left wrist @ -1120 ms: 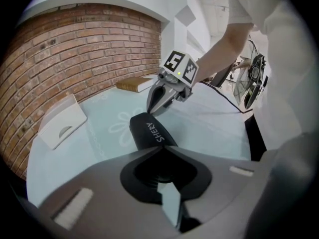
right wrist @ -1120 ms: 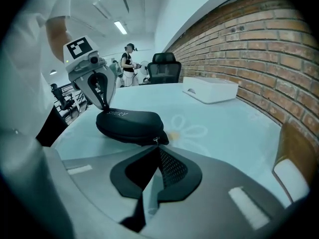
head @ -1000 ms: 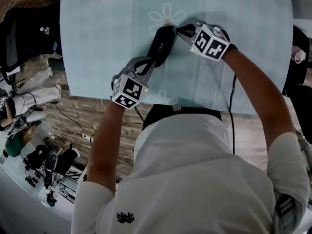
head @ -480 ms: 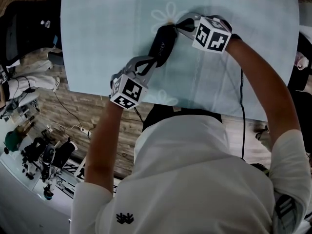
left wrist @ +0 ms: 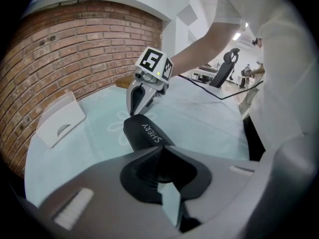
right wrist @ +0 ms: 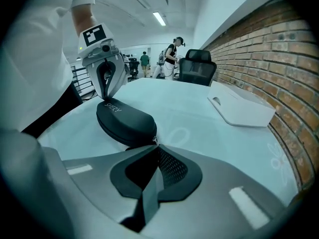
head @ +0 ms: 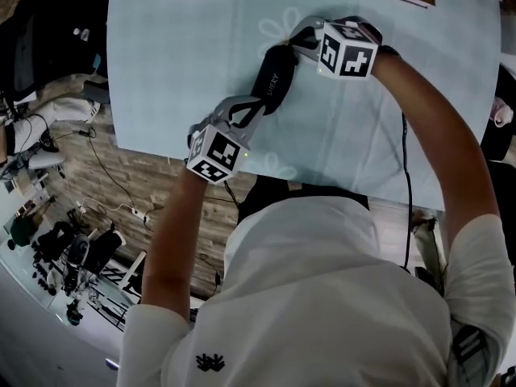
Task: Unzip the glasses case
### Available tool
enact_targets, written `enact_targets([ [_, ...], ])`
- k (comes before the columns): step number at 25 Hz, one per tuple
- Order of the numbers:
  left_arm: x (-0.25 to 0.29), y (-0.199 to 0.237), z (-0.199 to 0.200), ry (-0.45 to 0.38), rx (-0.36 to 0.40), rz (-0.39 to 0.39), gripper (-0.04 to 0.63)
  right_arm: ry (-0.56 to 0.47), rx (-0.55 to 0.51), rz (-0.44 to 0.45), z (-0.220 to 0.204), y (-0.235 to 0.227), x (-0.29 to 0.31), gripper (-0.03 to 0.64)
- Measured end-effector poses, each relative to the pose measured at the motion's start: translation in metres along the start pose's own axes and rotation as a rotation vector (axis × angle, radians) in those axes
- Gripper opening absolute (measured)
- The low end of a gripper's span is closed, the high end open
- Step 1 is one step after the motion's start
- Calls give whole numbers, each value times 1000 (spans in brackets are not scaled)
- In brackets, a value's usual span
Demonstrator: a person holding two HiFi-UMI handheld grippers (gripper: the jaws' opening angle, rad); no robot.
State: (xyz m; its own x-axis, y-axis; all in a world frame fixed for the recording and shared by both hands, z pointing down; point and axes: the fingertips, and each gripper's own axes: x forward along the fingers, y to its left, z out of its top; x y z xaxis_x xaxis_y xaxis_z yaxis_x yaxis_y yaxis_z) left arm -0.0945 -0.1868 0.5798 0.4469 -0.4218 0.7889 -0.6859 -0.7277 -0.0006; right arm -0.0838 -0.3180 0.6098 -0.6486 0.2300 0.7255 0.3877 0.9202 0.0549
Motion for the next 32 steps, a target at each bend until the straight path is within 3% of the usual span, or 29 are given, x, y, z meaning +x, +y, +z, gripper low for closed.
enact_targets([
  [7,-1,1,2,-1,-9,-3,52,37,-86,53,6,-7,10,3],
  [14,-1,0,2,-13,-32,22,52,31,-49,12,6,-9,13,12],
  [24,-3,5,8,-114,-201,90,52,58,180,-246,-26,-18,-9,14],
  [27,-6,4,5,-137,-230,106,52,48,240,-305,-30,-5,-26,5],
  [32,-17,7,7,-199,-276,110,54,-19,427,-396,-30,34,-54,1],
])
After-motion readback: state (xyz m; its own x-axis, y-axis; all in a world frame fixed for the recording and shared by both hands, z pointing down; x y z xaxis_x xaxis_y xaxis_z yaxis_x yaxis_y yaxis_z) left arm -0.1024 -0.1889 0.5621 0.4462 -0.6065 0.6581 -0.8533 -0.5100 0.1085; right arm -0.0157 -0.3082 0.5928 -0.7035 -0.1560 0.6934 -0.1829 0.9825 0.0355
